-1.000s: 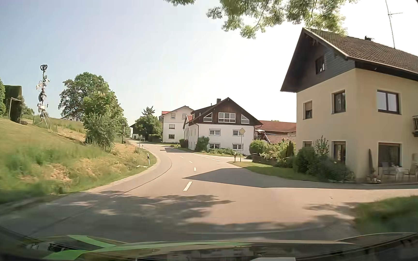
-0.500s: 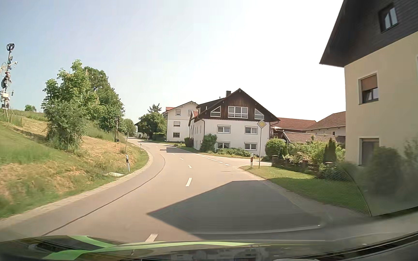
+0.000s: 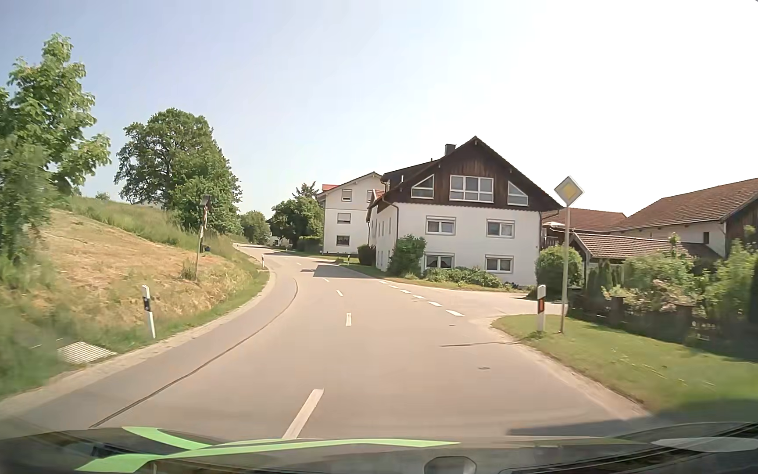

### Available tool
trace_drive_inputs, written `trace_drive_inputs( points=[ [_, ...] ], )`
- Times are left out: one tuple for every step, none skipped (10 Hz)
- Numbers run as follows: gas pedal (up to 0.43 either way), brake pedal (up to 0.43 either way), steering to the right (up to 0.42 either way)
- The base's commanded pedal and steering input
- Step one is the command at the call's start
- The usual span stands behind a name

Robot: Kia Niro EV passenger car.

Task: Follow the waypoints while adhering to traffic rules and regulations

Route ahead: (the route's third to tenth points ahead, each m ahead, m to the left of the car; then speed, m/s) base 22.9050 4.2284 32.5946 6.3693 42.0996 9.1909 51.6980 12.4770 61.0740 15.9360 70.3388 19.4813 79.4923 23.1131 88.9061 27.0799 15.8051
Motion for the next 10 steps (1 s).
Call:
trace_drive_inputs(
  points=[
    [0.11,0.0,-0.046],
    [0.118,0.0,-0.046],
    [0.118,0.0,-0.045],
    [0.118,0.0,-0.045],
    [0.13,0.0,-0.045],
    [0.138,0.0,-0.046],
    [0.15,0.0,-0.045],
    [0.15,0.0,-0.045],
    [0.157,0.0,-0.044],
    [0.157,0.0,-0.044]
  ],
)
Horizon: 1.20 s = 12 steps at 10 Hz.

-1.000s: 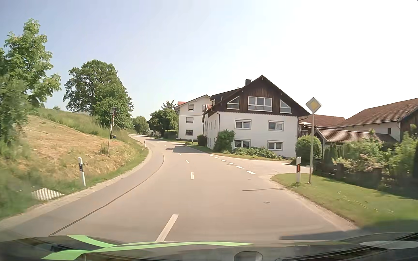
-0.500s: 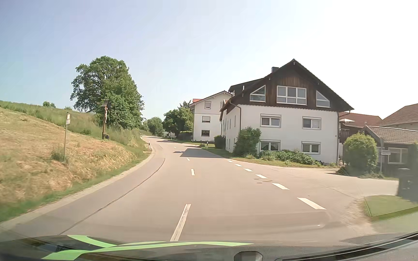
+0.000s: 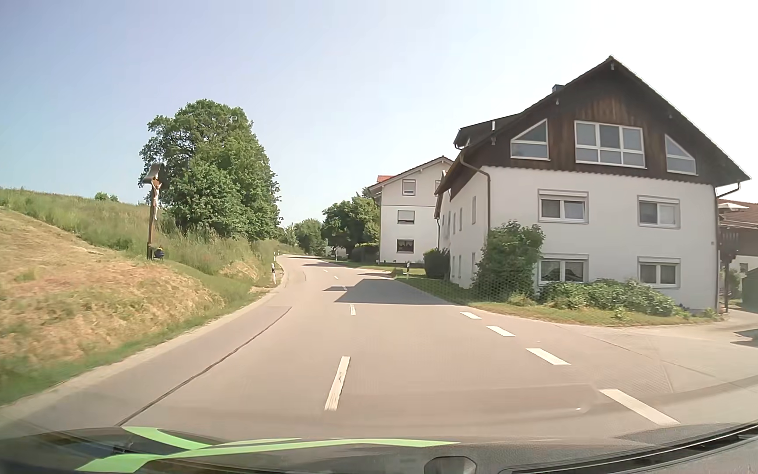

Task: Follow the waypoints while adhering to traffic rules and regulations

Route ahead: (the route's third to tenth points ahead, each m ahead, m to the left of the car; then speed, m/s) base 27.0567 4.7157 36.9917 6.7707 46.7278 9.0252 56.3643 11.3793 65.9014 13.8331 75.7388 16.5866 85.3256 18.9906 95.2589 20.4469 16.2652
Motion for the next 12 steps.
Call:
trace_drive_inputs(
  points=[
    [0.157,0.0,-0.043],
    [0.157,0.0,-0.042],
    [0.157,0.0,-0.04],
    [0.157,0.0,-0.039],
    [0.157,0.0,-0.036],
    [0.157,0.0,-0.033],
    [0.157,0.0,-0.03],
    [0.157,0.0,-0.029],
    [0.157,0.0,-0.029],
    [0.157,0.0,-0.029],
    [0.157,0.0,-0.029],
    [0.157,0.0,-0.029]
  ],
)
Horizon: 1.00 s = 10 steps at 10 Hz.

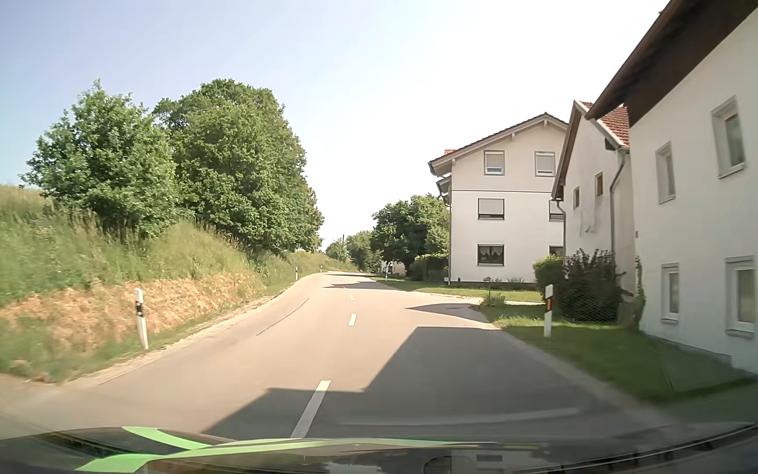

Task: Follow the waypoints while adhering to traffic rules and regulations

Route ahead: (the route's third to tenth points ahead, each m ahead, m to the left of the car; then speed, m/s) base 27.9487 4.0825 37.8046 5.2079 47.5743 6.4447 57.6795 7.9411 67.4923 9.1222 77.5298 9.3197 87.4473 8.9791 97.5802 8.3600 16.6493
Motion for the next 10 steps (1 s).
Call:
trace_drive_inputs(
  points=[
    [0.157,0.0,-0.029],
    [0.157,0.0,-0.029],
    [0.157,0.0,-0.028],
    [0.157,0.0,-0.027],
    [0.157,0.0,-0.026],
    [0.157,0.0,-0.026],
    [0.157,0.0,-0.026],
    [0.157,0.0,-0.026],
    [0.157,0.0,-0.026],
    [0.157,0.0,-0.025]
  ],
)
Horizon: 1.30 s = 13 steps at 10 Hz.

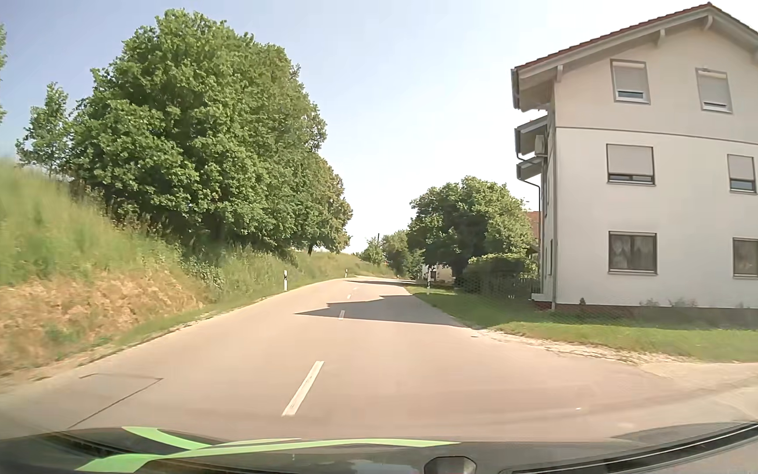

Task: Follow the waypoints while adhering to traffic rules and regulations

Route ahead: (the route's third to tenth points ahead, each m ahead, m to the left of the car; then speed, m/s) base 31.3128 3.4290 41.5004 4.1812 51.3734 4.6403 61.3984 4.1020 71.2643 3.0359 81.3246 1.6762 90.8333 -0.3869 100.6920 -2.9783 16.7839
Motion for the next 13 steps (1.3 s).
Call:
trace_drive_inputs(
  points=[
    [0.157,0.0,-0.025],
    [0.157,0.0,-0.024],
    [0.157,0.0,-0.024],
    [0.157,0.0,-0.024],
    [0.157,0.0,-0.021],
    [0.157,0.0,-0.017],
    [0.15,0.0,-0.011],
    [0.15,0.0,-0.005],
    [0.15,0.0,-0.004],
    [0.15,0.0,-0.004],
    [0.138,0.0,-0.006],
    [0.0,0.0,-0.01],
    [0.0,0.0,-0.011]
  ],
)
